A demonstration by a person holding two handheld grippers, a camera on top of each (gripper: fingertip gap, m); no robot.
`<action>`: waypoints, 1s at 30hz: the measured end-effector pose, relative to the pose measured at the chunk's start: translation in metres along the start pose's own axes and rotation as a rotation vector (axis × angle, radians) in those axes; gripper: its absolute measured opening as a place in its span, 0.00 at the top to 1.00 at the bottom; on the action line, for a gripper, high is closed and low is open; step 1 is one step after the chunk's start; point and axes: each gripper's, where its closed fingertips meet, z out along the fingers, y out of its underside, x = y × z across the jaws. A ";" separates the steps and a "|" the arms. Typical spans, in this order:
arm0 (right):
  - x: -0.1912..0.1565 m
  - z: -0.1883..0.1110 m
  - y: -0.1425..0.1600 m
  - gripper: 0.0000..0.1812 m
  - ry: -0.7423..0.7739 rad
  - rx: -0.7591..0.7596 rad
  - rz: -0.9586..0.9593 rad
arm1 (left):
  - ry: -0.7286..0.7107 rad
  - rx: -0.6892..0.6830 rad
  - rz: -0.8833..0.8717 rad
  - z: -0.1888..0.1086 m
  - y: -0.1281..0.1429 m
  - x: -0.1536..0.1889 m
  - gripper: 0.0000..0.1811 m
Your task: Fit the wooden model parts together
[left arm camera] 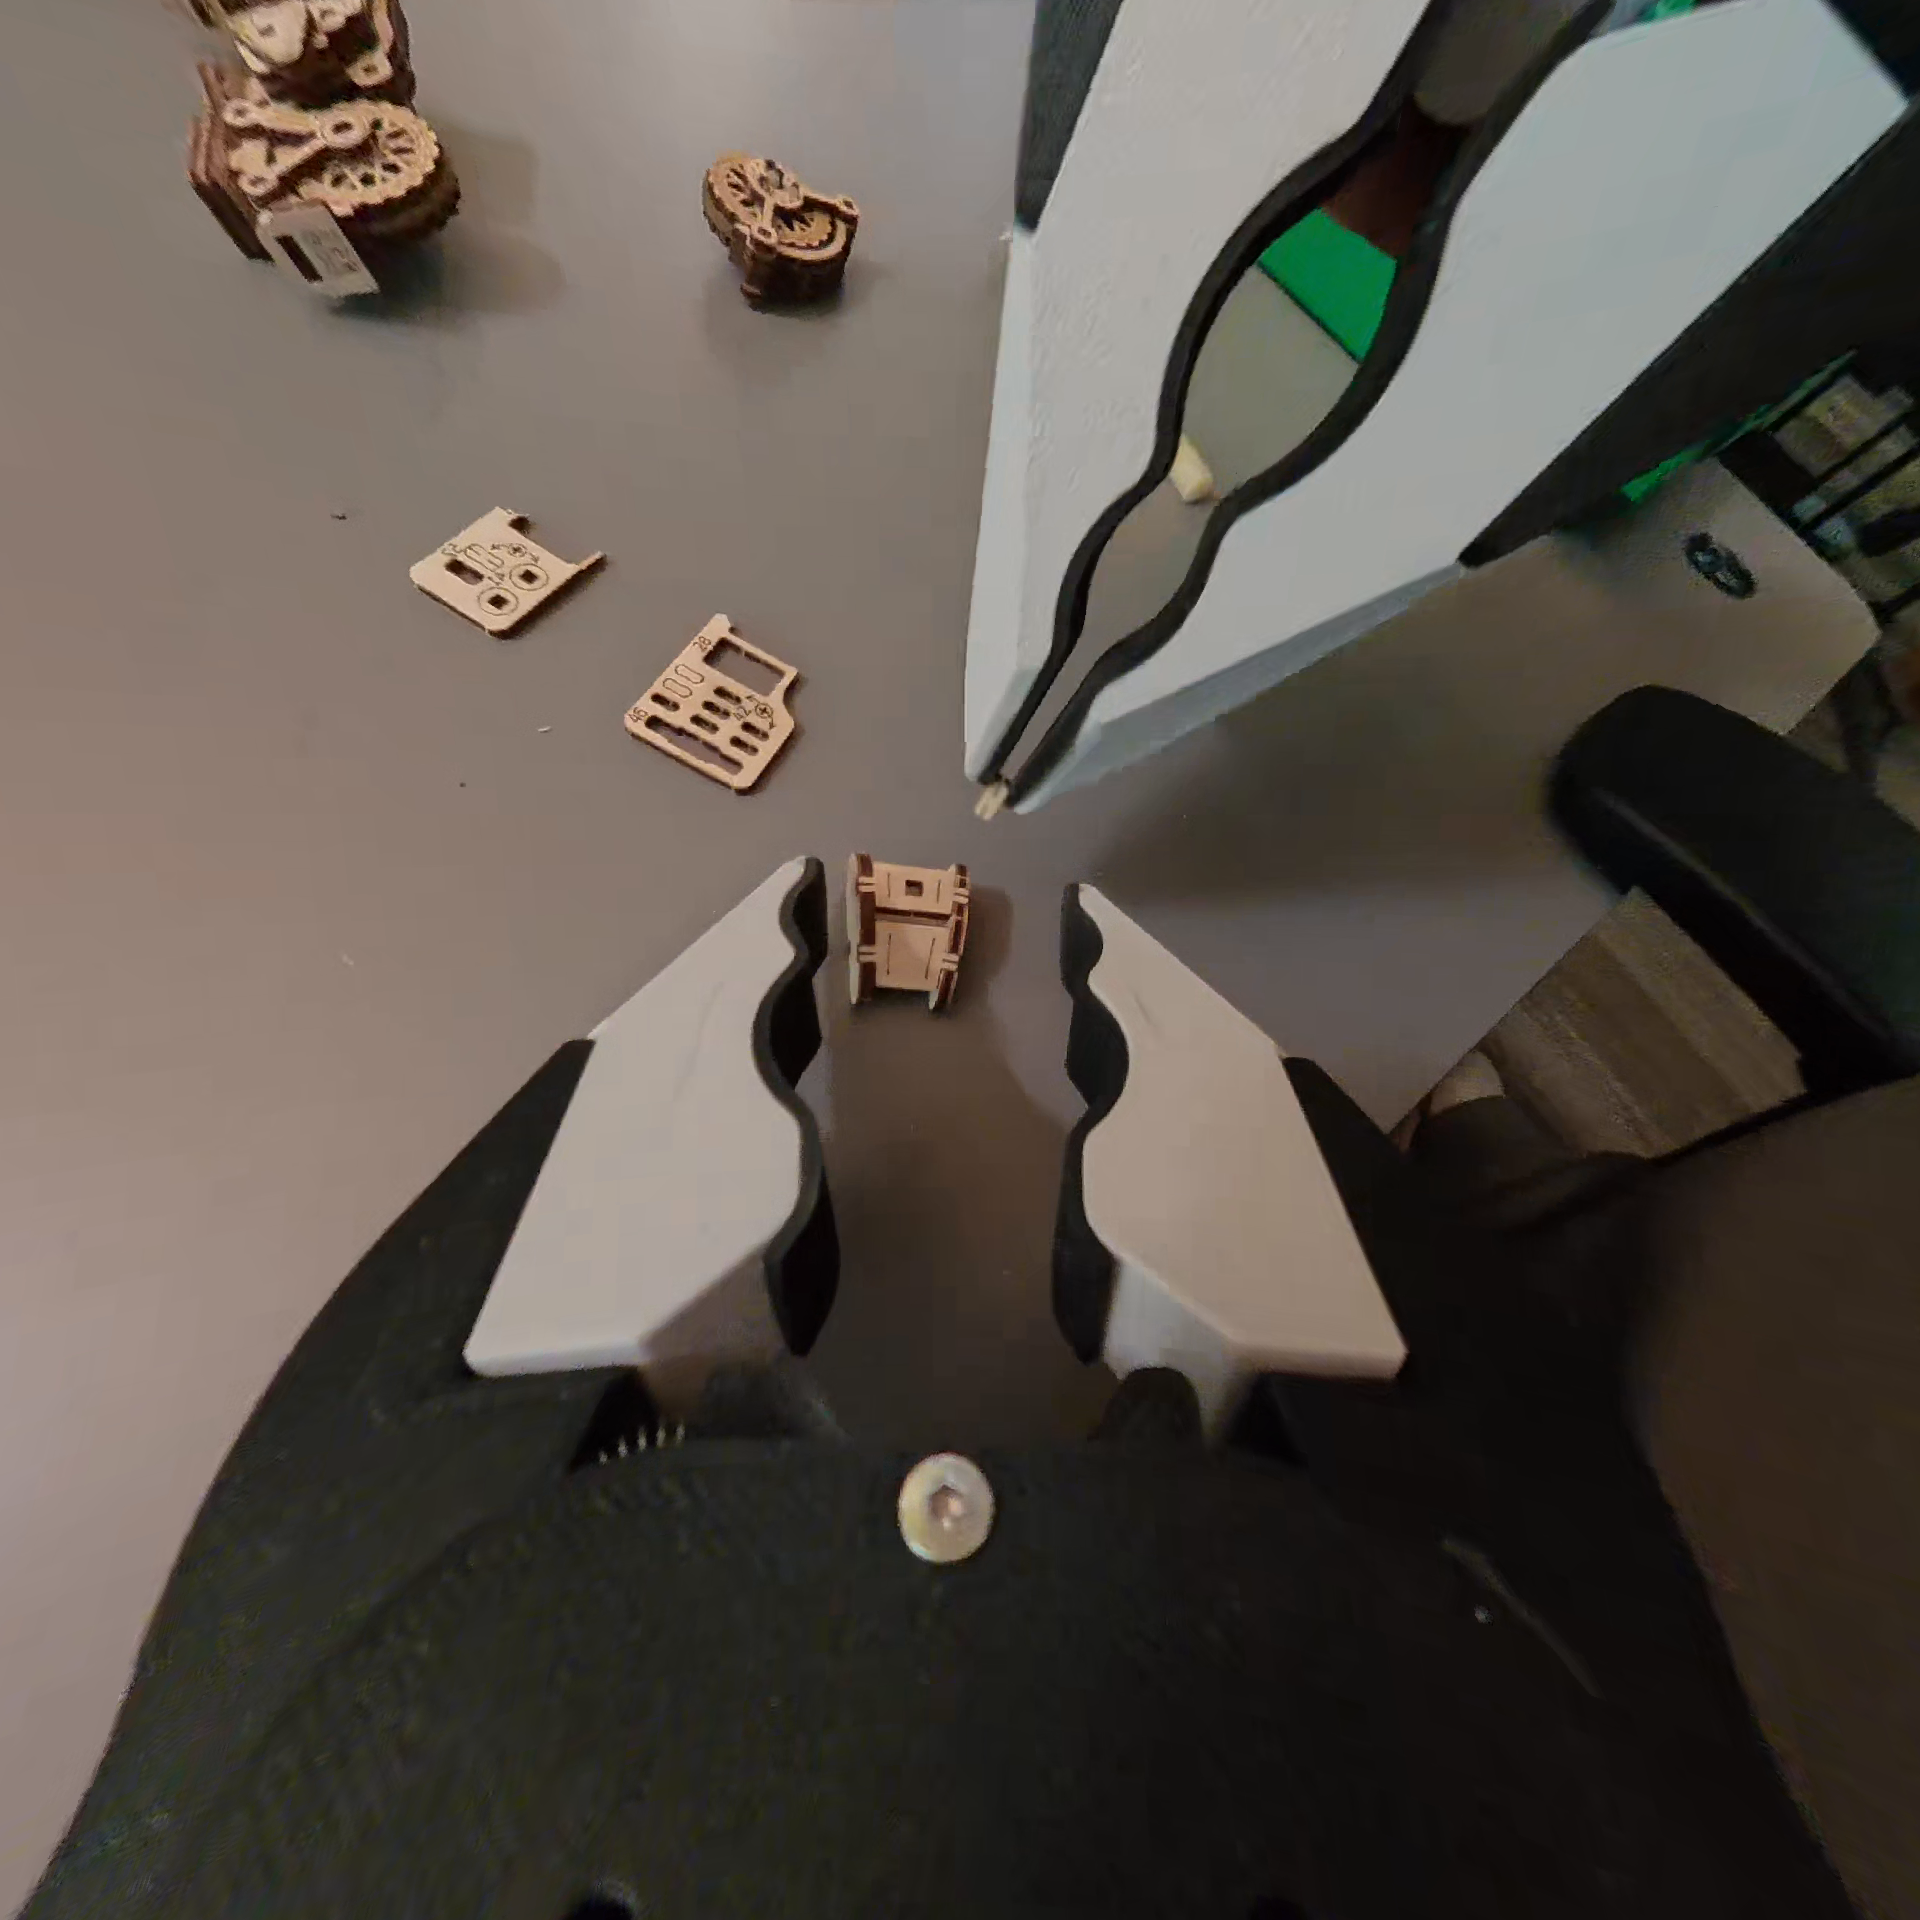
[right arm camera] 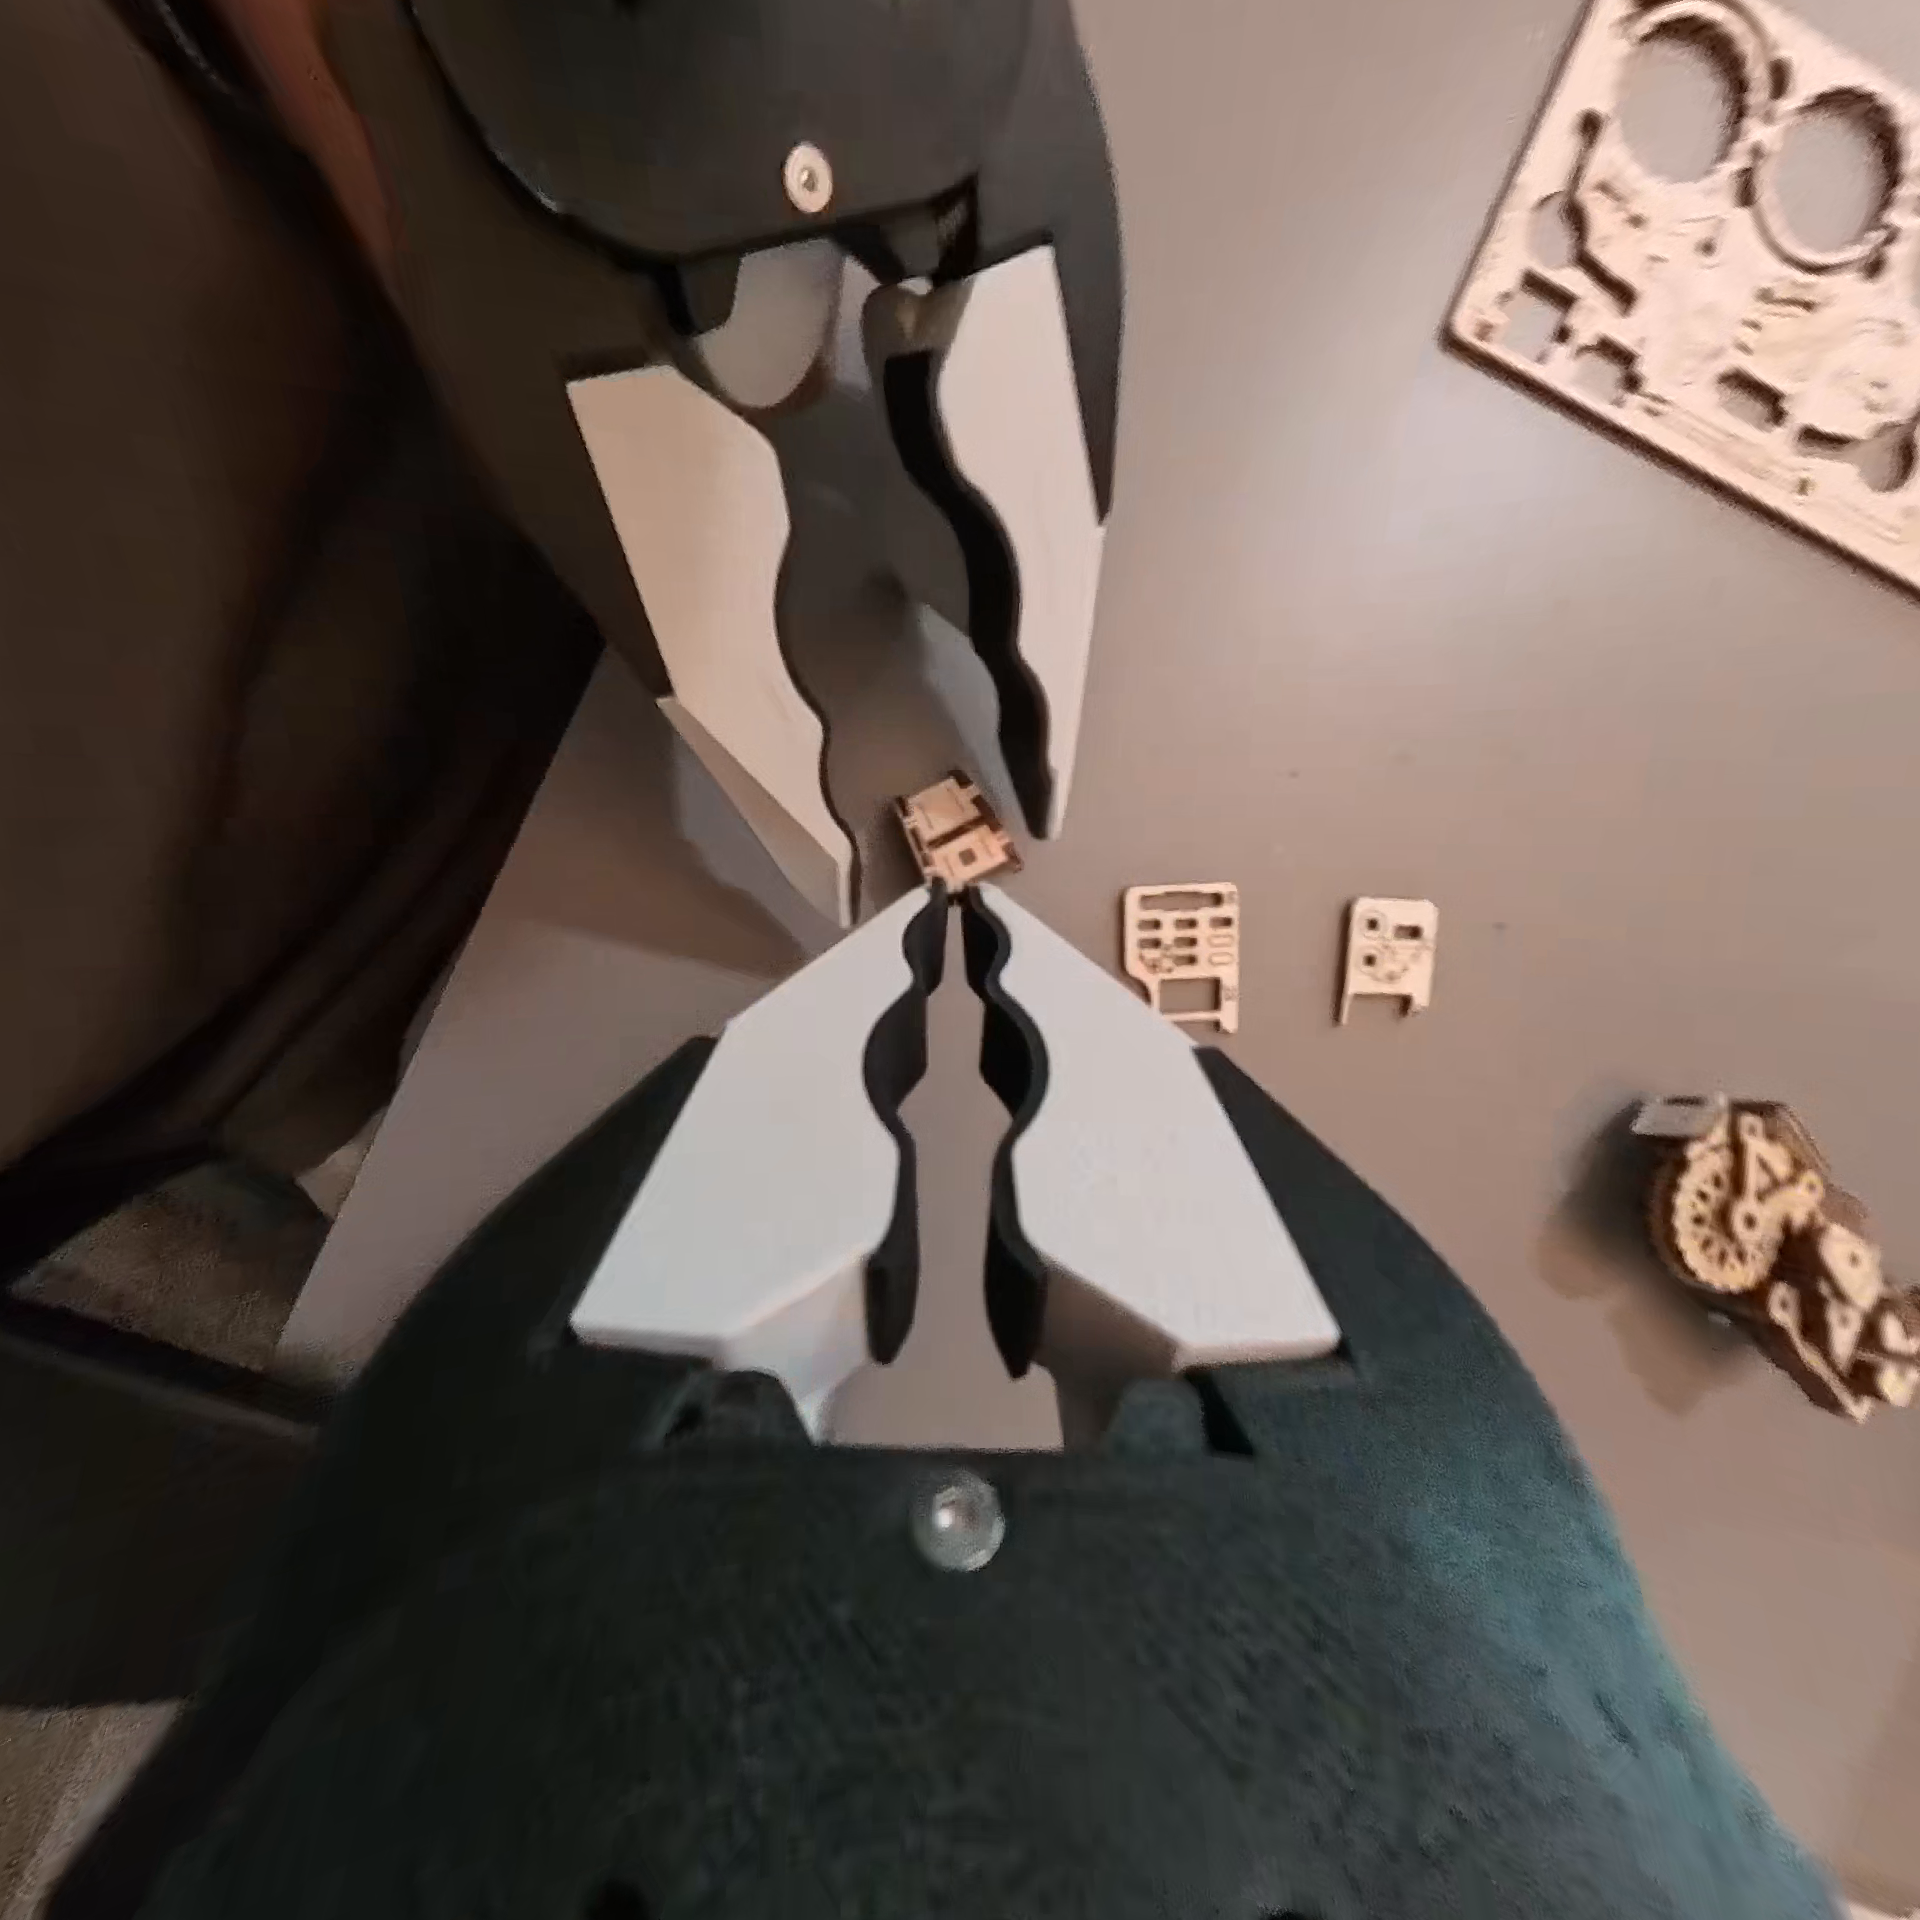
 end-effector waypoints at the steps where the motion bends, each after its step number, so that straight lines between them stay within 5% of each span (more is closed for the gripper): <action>1: -0.002 0.002 -0.001 0.99 -0.017 -0.019 -0.016 | -0.009 0.011 0.008 -0.001 -0.001 0.000 0.76; 7: 0.000 0.014 0.006 0.99 -0.030 -0.147 -0.095 | -0.118 0.007 0.072 -0.002 0.002 -0.009 0.80; 30: 0.005 0.020 0.003 0.99 -0.178 -0.203 -0.307 | -0.010 -0.003 -0.006 -0.006 0.005 -0.006 0.90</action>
